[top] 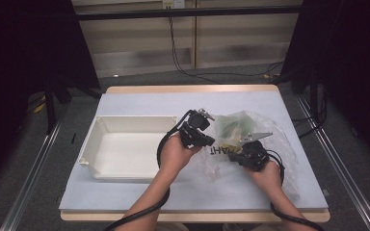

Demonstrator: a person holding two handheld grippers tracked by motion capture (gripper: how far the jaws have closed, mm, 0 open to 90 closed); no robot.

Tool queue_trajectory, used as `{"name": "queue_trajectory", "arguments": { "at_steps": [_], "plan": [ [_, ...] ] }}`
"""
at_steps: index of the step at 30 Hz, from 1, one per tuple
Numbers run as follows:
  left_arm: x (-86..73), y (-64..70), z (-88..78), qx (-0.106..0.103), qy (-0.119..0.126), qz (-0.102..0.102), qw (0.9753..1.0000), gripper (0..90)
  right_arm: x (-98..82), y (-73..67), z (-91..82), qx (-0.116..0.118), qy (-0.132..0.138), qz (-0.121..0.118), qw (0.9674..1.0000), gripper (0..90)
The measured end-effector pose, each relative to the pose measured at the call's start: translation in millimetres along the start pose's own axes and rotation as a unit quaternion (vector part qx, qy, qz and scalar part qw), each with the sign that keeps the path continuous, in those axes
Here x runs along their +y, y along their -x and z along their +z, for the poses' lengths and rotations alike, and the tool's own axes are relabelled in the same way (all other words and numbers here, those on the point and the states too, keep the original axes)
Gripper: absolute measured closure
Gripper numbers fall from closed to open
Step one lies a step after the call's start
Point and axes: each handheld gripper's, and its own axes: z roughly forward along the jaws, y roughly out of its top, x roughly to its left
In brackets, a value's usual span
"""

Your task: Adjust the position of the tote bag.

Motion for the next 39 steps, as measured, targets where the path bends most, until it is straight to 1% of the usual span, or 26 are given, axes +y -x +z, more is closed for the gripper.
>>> {"name": "queue_trajectory", "arguments": {
  "at_steps": [1,2,4,5,6,9,13,14,15,16,18,19,20,22,23,25,26,29,30,31,32,33,36,37,38,39],
  "plan": [
    [0.0,0.0,0.0,0.0,0.0,0.0,1.0,90.0,0.0,0.0,0.0,0.0,0.0,0.0,1.0,90.0],
    [0.2,-1.1,0.0,0.001,0.006,-0.009,0.9999,90.0,-3.7,-4.0,-4.3,-0.007,-0.001,-0.01,0.9999,90.0],
    [1.4,-3.8,-0.9,0.002,0.007,-0.01,0.9999,90.0,-5.1,-5.0,-5.4,-0.005,-0.001,-0.01,0.9999,90.0],
    [2.7,-5.8,-1.2,0.004,0.006,-0.005,1.0,90.0,-7.8,-6.5,-7.8,0.001,0.003,-0.011,0.9999,90.0],
    [3.8,-5.9,-1.0,0.007,0.01,-0.013,0.9998,90.0,-10.1,-8.2,-10.2,0.003,0.002,-0.013,0.9999,90.0],
    [6.9,-9.8,-1.8,0.01,0.012,-0.016,0.9998,90.0,-13.8,-12.1,-15.6,0.006,-0.002,-0.014,0.9999,90.0],
    [9.2,-18.8,-2.6,0.024,0.011,-0.026,0.9993,90.0,-19.5,-20.1,-22.7,0.006,-0.006,-0.036,0.9993,90.0],
    [9.3,-21.0,-3.2,0.024,0.011,-0.027,0.9993,90.0,-21.1,-21.7,-23.9,0.01,-0.009,-0.036,0.9993,90.0],
    [9.2,-22.1,-2.9,0.025,0.013,-0.03,0.9991,90.0,-22.4,-23.2,-25.2,0.005,-0.012,-0.04,0.9991,90.0],
    [8.7,-24.0,-2.8,0.026,0.016,-0.036,0.9989,90.0,-23.7,-23.9,-25.6,0.008,-0.01,-0.038,0.9992,90.0],
    [8.5,-27.8,-3.1,0.026,0.014,-0.034,0.999,90.0,-26.1,-24.4,-26.9,0.008,-0.012,-0.038,0.9992,90.0],
    [8.2,-28.9,-2.2,0.026,0.019,-0.041,0.9986,90.0,-27.0,-24.3,-27.0,0.01,-0.011,-0.035,0.9993,90.0],
    [8.4,-31.0,-2.2,0.028,0.016,-0.041,0.9986,90.0,-27.8,-23.9,-27.4,0.013,-0.013,-0.034,0.9992,90.0],
    [8.9,-35.8,-2.2,0.029,0.013,-0.04,0.9987,90.0,-29.8,-24.2,-28.6,0.012,-0.013,-0.035,0.9992,90.0],
    [9.3,-37.4,-2.0,0.032,0.015,-0.042,0.9985,90.0,-30.9,-24.2,-29.2,0.015,-0.013,-0.034,0.9992,90.0],
    [9.5,-40.8,-2.7,0.026,0.012,-0.043,0.9987,90.0,-33.4,-24.7,-30.8,0.021,-0.01,-0.03,0.9993,90.0],
    [9.6,-41.5,-1.6,0.028,0.017,-0.045,0.9984,90.0,-34.5,-25.5,-32.0,0.017,-0.011,-0.03,0.9993,90.0],
    [9.7,-44.5,-1.6,0.03,0.012,-0.046,0.9984,90.0,-38.8,-27.2,-36.1,0.024,-0.01,-0.03,0.9992,90.0],
    [9.5,-44.7,-1.0,0.03,0.016,-0.05,0.9981,90.0,-40.4,-27.5,-37.5,0.027,-0.009,-0.031,0.9991,90.0],
    [9.6,-45.5,-0.8,0.032,0.017,-0.049,0.9981,90.0,-42.0,-28.4,-39.3,0.025,-0.008,-0.032,0.9991,90.0],
    [9.8,-45.7,-0.6,0.032,0.02,-0.054,0.9978,90.0,-43.2,-29.6,-41.2,0.024,-0.014,-0.032,0.9991,90.0],
    [10.1,-46.8,-1.2,0.036,0.018,-0.051,0.9979,90.0,-44.8,-30.7,-42.7,0.025,-0.014,-0.032,0.9991,90.0],
    [10.9,-50.2,-3.7,0.038,0.018,-0.055,0.9976,90.0,-48.9,-32.1,-47.1,0.023,-0.014,-0.038,0.9989,90.0],
    [10.9,-51.0,-3.9,0.04,0.023,-0.06,0.9971,90.0,-50.2,-31.9,-48.5,0.021,-0.016,-0.039,0.9989,90.0],
    [11.2,-51.9,-4.7,0.041,0.022,-0.063,0.9969,90.0,-51.4,-31.0,-49.0,0.024,-0.015,-0.038,0.9989,90.0],
    [11.3,-53.5,-5.5,0.041,0.023,-0.063,0.9969,90.0,-52.7,-31.2,-50.5,0.021,-0.019,-0.036,0.999,90.0]
  ]
}}
